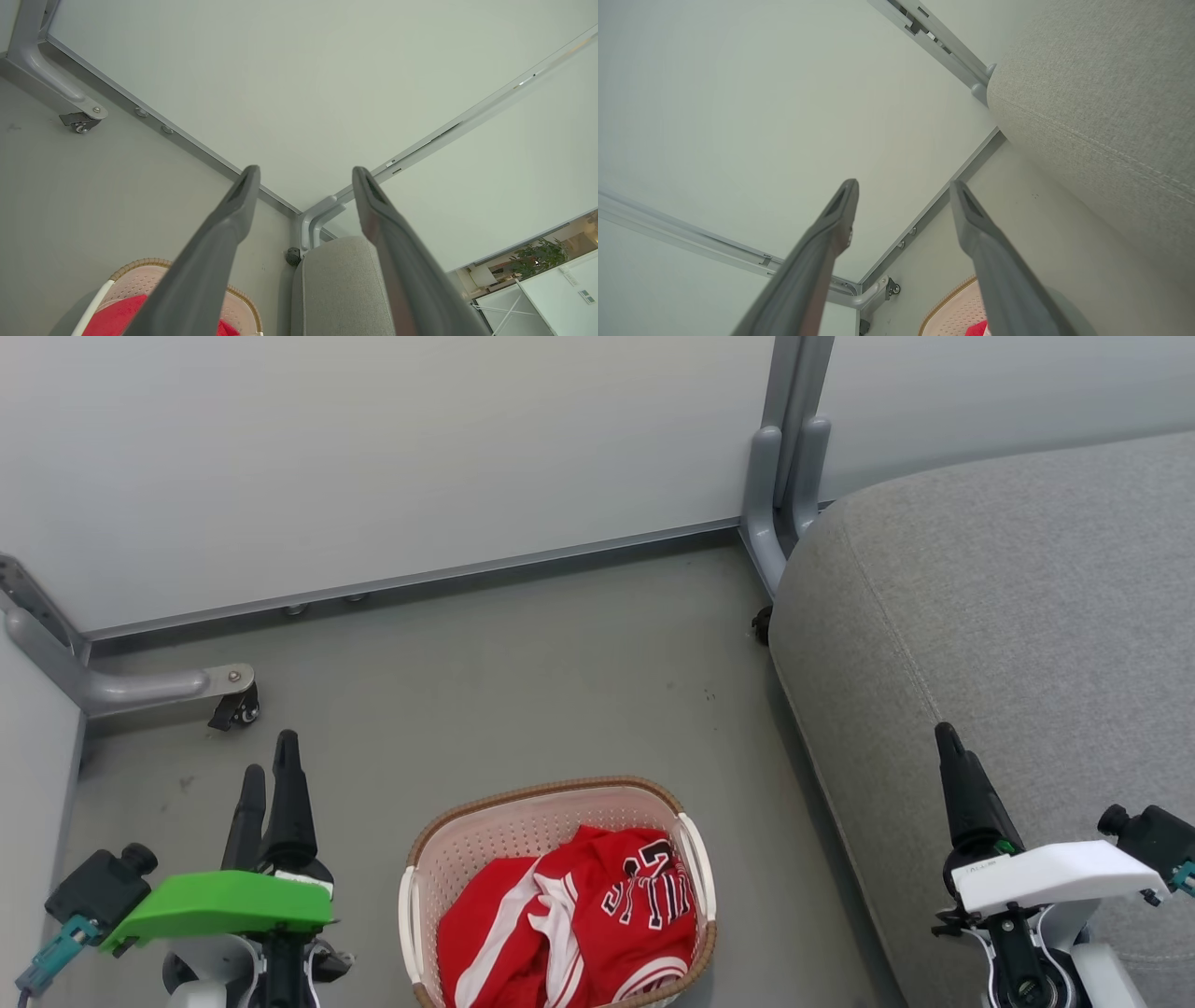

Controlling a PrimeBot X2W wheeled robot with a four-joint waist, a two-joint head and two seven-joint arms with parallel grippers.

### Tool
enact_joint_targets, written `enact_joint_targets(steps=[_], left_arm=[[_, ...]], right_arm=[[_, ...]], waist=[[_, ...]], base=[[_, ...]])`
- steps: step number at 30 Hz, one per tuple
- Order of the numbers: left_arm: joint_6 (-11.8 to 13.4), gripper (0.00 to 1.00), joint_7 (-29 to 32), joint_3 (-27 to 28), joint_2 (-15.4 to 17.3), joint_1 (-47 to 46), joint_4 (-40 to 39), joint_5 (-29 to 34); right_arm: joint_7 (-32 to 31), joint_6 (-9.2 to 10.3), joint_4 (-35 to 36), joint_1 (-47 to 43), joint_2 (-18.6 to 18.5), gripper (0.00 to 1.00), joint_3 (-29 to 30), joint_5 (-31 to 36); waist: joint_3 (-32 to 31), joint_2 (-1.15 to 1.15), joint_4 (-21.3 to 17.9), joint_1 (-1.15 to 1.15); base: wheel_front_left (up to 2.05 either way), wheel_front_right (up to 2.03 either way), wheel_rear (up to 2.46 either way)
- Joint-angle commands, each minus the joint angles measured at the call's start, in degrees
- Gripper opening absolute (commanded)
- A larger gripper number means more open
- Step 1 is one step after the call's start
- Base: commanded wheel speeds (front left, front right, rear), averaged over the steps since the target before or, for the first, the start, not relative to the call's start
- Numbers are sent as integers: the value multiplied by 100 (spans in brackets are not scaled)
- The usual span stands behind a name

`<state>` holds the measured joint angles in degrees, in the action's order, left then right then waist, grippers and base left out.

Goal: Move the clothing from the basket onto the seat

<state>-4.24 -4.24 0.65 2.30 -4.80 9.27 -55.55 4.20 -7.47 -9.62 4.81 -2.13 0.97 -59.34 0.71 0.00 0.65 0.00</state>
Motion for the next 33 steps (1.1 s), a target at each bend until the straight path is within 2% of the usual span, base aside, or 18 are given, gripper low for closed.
enact_joint_targets(steps=[1, 14, 33], left_arm=[[40, 100, -64, -37, 41, -177, -113, 270], [219, 100, -292, -312, 49, -167, -102, 1628], [298, 100, -577, -598, 60, -168, -120, 2966]], right_arm=[[67, -2, 94, 153, -44, 100, -29, 193], [291, -2, 3, 185, -54, 100, -276, 1366], [579, -3, 4, 209, -67, 100, -435, 2685]], waist=[[0, 0, 2, 0], [-10, 0, 26, 0], [11, 0, 68, 0]], base=[[0, 0, 0], [0, 0, 0], [0, 0, 0]])
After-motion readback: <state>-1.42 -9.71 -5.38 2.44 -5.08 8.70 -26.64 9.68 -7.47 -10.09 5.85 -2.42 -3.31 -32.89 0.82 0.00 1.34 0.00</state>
